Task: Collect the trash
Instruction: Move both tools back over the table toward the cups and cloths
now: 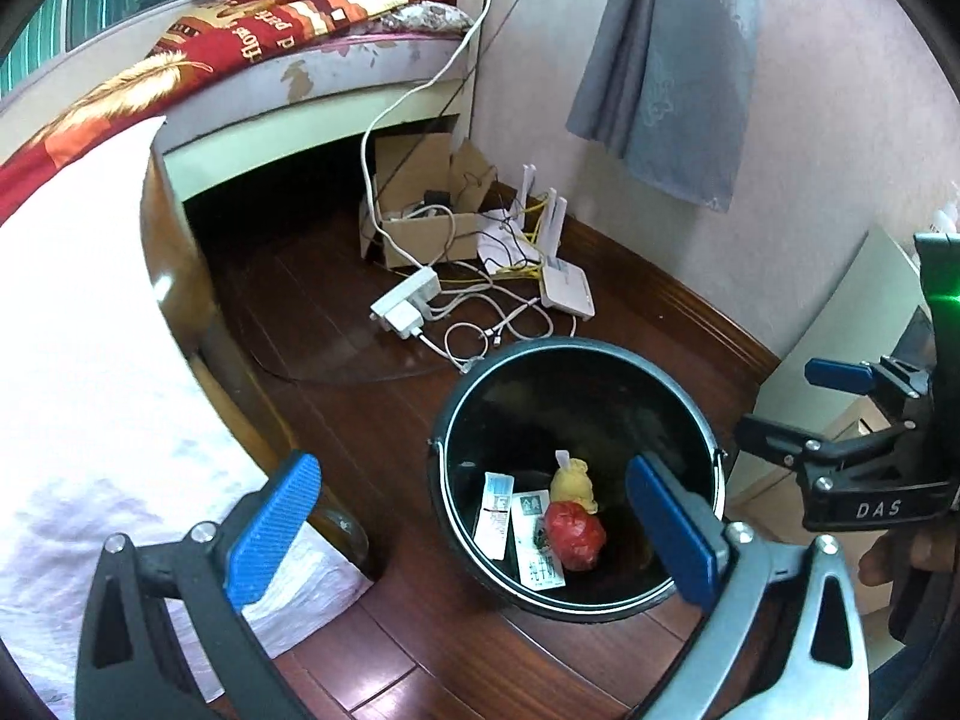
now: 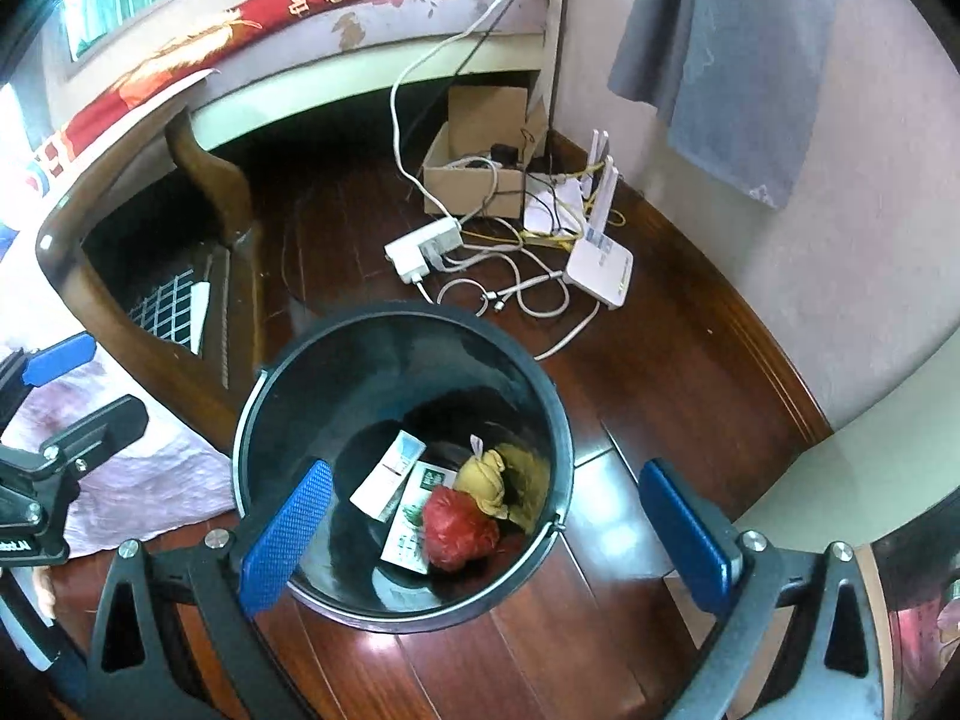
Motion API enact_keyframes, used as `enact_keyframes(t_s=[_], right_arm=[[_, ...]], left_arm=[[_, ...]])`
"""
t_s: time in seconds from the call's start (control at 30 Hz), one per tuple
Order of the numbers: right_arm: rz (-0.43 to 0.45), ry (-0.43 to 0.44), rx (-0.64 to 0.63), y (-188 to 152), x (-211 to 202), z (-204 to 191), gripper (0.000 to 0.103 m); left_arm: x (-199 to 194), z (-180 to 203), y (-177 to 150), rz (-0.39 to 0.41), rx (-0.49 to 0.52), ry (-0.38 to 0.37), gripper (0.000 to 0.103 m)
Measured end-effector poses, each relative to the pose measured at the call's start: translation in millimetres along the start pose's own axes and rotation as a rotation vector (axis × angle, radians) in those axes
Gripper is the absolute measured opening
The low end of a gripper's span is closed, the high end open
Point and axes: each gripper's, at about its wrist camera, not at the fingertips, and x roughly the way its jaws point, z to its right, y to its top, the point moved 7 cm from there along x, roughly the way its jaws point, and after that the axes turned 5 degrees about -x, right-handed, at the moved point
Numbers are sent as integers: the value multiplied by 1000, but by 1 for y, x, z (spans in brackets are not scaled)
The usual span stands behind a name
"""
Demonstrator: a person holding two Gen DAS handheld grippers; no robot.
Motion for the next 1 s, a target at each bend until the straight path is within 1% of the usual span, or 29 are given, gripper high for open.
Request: enact_keyframes(t_s=[0.1, 0.27, 0.5, 0.73, 1.0], right_arm=[[25, 8, -8, 7, -10, -5, 103], [81, 20, -16, 20, -34, -15, 103], [147, 49, -30, 38, -61, -34, 103], [203, 80, -67, 58, -80, -63, 103], [252, 118, -124, 80, -91, -103, 103]], left_arm=[[-8, -2, 4, 18, -1, 7, 102], [-34, -6, 12, 62, -8, 21, 102], [-64, -20, 25, 126, -21, 59, 102], [-91, -45, 32, 179, -46, 100, 102], [-115, -82, 37, 228, -87, 154, 102]])
